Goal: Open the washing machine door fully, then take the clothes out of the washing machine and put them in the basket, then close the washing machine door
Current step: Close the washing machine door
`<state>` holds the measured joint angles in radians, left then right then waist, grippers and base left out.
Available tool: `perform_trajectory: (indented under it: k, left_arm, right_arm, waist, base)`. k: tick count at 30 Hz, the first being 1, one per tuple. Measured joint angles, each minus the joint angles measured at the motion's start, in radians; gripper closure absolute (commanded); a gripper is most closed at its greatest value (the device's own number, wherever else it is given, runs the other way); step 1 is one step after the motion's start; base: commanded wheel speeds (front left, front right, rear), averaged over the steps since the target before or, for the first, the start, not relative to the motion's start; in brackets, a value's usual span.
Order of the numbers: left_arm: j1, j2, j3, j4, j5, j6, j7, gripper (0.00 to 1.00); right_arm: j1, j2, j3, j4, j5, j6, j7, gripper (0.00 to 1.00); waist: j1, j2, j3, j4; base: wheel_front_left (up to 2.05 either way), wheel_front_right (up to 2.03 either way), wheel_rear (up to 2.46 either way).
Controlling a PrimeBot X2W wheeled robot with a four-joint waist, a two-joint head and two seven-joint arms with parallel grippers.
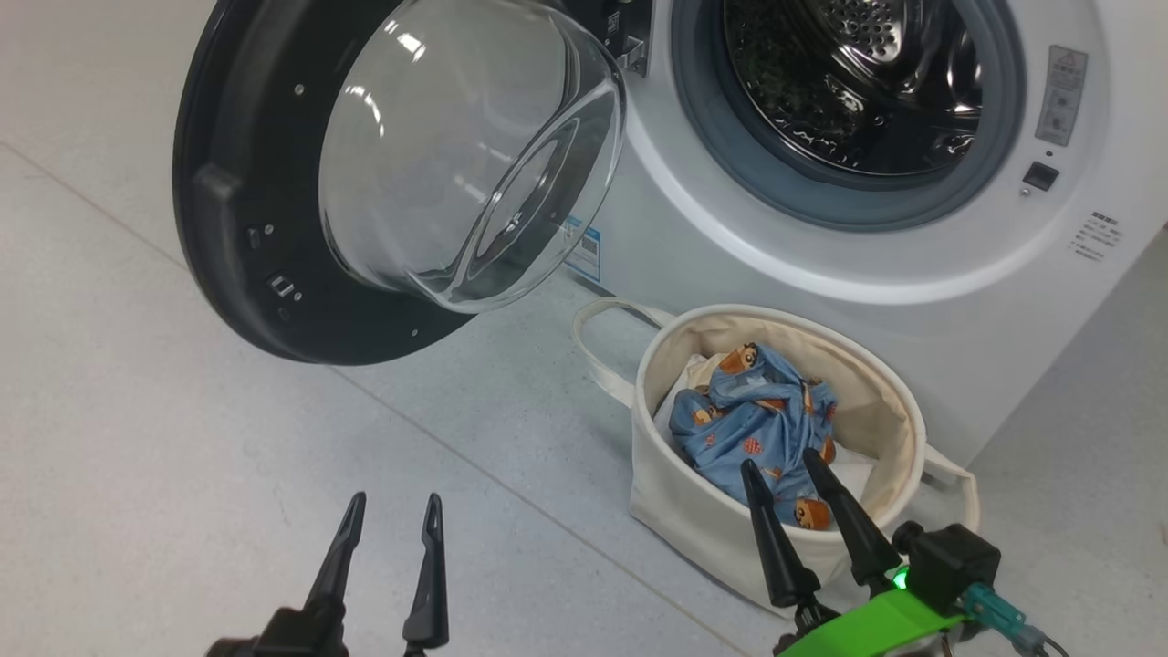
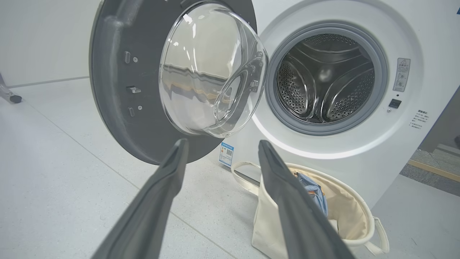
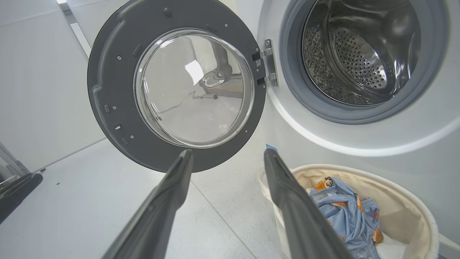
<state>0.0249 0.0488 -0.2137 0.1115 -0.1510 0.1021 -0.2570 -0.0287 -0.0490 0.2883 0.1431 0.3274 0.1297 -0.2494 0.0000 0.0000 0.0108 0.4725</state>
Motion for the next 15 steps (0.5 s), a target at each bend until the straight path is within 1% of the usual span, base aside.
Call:
perform_trajectory:
  k: [6,7,10,12,15]
  left_arm:
    - [-0.001,0.000,0.003,-0.035,-0.003,0.002,0.000,0.00]
    - [-0.001,0.000,0.004,-0.043,-0.006,-0.001,0.000,1.00]
    - [-0.001,0.000,0.023,-0.057,-0.045,-0.023,0.000,1.00]
    - [-0.001,-0.001,0.069,-0.072,-0.078,-0.034,0.000,1.00]
    - [-0.002,0.000,0.165,-0.112,-0.118,-0.078,0.000,1.00]
  right_arm:
    - [-0.002,0.000,0.000,0.000,0.000,0.000,0.000,0.00]
    - [-0.002,0.000,0.000,0.001,0.000,0.000,0.000,0.00]
    - [-0.004,0.000,0.000,0.003,0.000,0.000,0.000,0.00]
    - [-0.004,0.000,0.000,0.005,0.000,0.000,0.000,0.00]
    - [-0.005,0.000,0.000,0.006,-0.002,0.000,0.000,0.00]
  waist:
    - [0.0000,0.0000,0.007,0.012]
    - [0.0000,0.0000,0.008,0.014]
    - [0.0000,0.0000,0.014,0.017]
    - [0.0000,0.0000,0.018,0.019]
    - [0.0000,0.0000,0.027,0.020]
  base:
    - [0.00,0.00,0.00]
    - [0.00,0.00,0.00]
    - [0.00,0.00,0.00]
    - [0.00,0.00,0.00]
    - [0.00,0.00,0.00]
